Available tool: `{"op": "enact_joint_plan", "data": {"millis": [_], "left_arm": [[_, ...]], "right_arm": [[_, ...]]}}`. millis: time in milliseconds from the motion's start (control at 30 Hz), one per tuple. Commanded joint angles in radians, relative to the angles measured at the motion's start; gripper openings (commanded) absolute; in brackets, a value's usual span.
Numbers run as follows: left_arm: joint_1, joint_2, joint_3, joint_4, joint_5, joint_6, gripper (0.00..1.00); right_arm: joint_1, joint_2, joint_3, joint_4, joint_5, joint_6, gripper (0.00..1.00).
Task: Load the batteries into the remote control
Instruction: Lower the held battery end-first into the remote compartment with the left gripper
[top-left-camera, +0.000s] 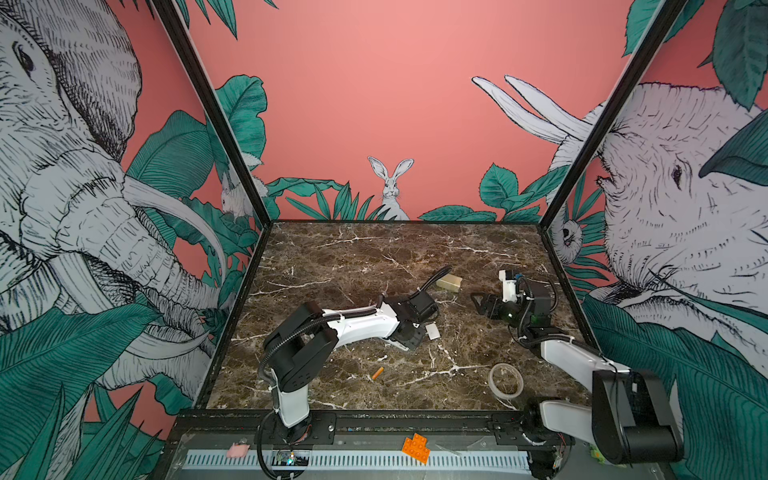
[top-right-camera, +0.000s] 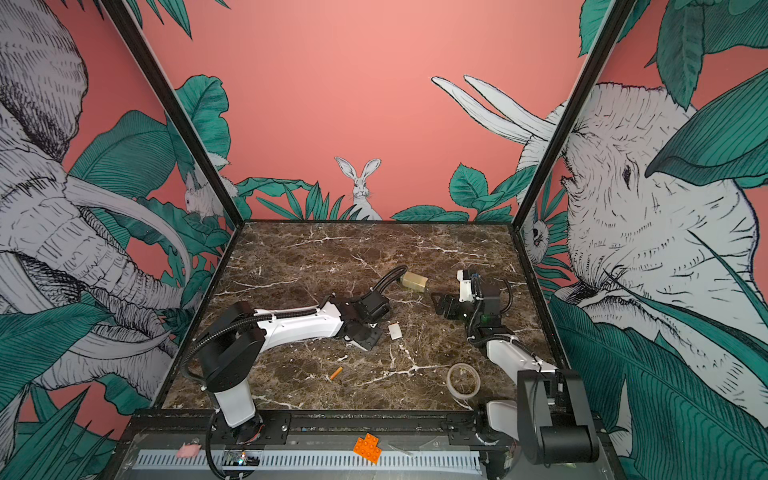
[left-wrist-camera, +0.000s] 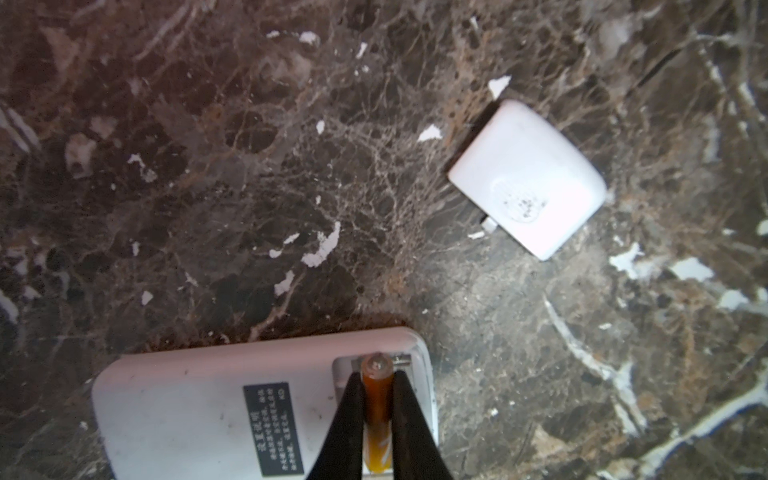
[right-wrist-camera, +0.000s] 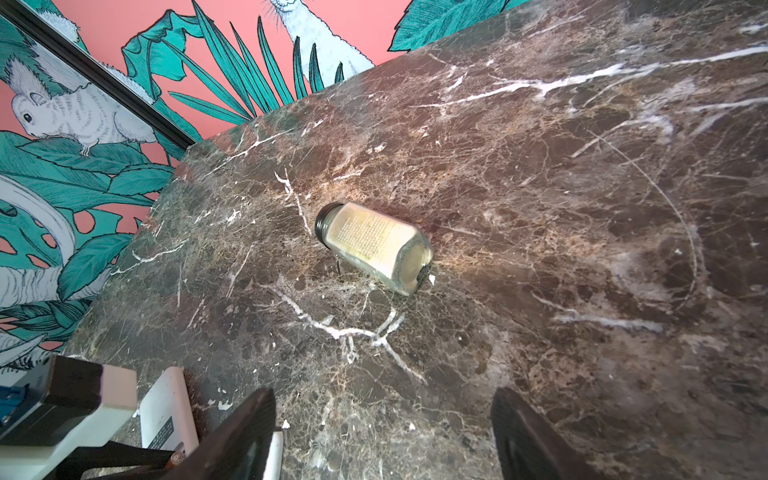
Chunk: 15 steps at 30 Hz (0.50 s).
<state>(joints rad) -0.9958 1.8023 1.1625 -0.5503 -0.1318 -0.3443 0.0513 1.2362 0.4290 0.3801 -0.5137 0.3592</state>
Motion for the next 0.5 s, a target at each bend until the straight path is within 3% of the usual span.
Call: {"op": "enact_joint_plan", "data": {"millis": [0, 467], "left_arm": [[0.005, -0.022, -0.014, -0.007, -0.008, -0.013, 0.16], [0.004, -0.049, 0.004, -0.021, -0.011, -0.007, 0.26]], "right_arm": [[-0.002, 0.006, 0.011, 0.044, -0.012, 0.008, 0.8], [-0.002, 0.005, 0.012, 0.038, -0.013, 0.006, 0.81]]}}
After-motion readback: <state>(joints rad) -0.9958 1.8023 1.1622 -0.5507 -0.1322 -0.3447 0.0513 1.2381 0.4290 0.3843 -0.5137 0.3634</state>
